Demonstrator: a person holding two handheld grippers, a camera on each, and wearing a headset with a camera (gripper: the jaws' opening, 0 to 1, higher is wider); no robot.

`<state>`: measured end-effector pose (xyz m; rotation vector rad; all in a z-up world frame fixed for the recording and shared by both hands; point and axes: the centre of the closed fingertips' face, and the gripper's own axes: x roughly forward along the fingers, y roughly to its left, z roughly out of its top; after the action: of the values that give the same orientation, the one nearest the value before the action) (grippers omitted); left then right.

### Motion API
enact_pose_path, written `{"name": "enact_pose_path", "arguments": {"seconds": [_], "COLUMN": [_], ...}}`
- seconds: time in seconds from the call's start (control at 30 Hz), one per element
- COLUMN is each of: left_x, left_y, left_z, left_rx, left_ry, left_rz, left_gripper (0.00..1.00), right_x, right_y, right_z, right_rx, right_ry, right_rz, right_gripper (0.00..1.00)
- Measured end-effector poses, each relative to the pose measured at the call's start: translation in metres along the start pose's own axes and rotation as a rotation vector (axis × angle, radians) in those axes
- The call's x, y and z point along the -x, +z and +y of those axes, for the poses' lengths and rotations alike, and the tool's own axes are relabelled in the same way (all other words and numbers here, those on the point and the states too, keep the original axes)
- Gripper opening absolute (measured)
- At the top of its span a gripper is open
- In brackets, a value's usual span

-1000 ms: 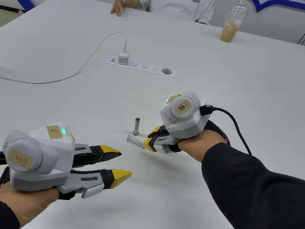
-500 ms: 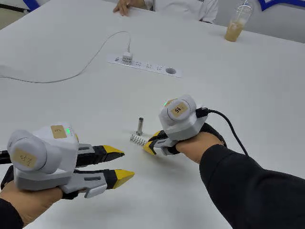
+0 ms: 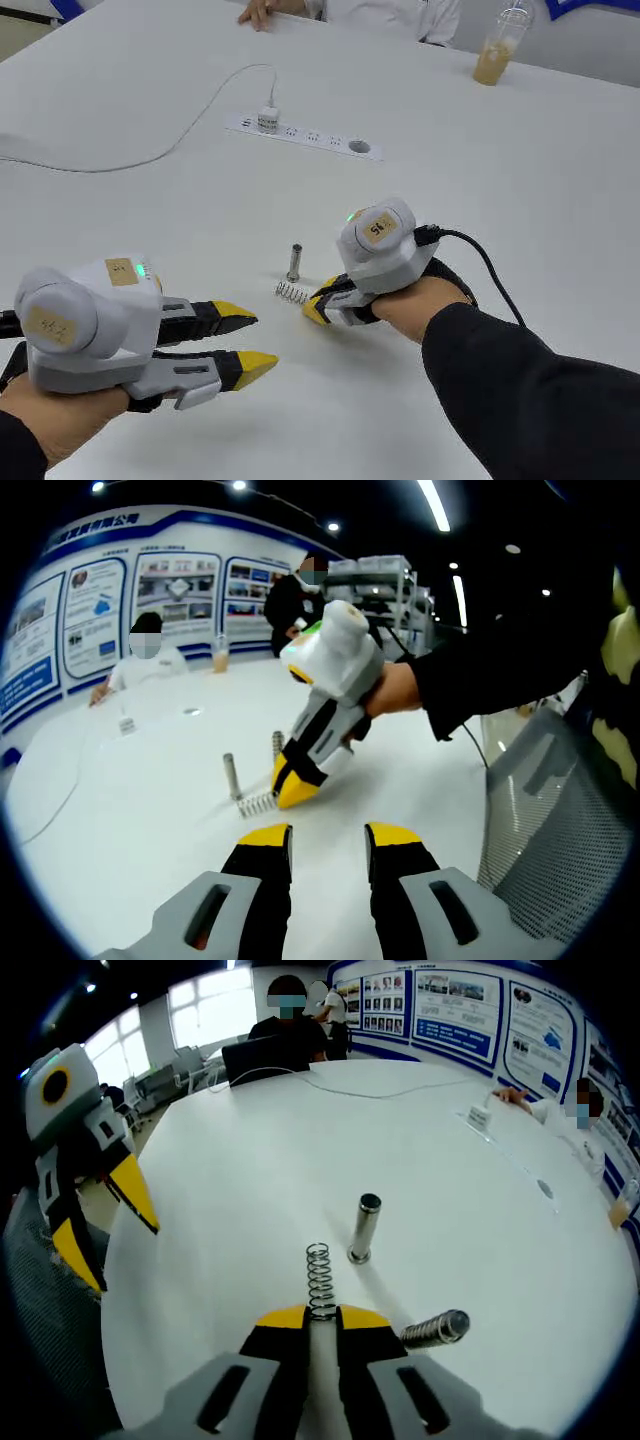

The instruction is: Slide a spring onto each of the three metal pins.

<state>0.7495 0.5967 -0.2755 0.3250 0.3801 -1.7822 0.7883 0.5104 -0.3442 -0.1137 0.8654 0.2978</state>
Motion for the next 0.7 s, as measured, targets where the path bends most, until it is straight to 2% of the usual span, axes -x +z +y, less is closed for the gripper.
{"name": "enact_pose_path", "arguments": {"seconds": [0.37, 0.7], "left_x": [-0.001, -0.006], "left_y": [-0.008, -0.009], "left_z": [0.008, 0.010], "left_rx": [-0.022, -0.064], "left_ry": [0.000, -0.012], "left_rz": [0.035, 0.060], "left_gripper": [0.29, 0.29], "right_x": [0.019, 0.042], "right_y": [0.003, 0.004], "right_z": [0.012, 0.036], "right_rx": [0.042, 0.082], "right_ry": [0.017, 0.083], "right_rz": [-0.003, 0.008], "right_gripper": [0.11, 0.11]}}
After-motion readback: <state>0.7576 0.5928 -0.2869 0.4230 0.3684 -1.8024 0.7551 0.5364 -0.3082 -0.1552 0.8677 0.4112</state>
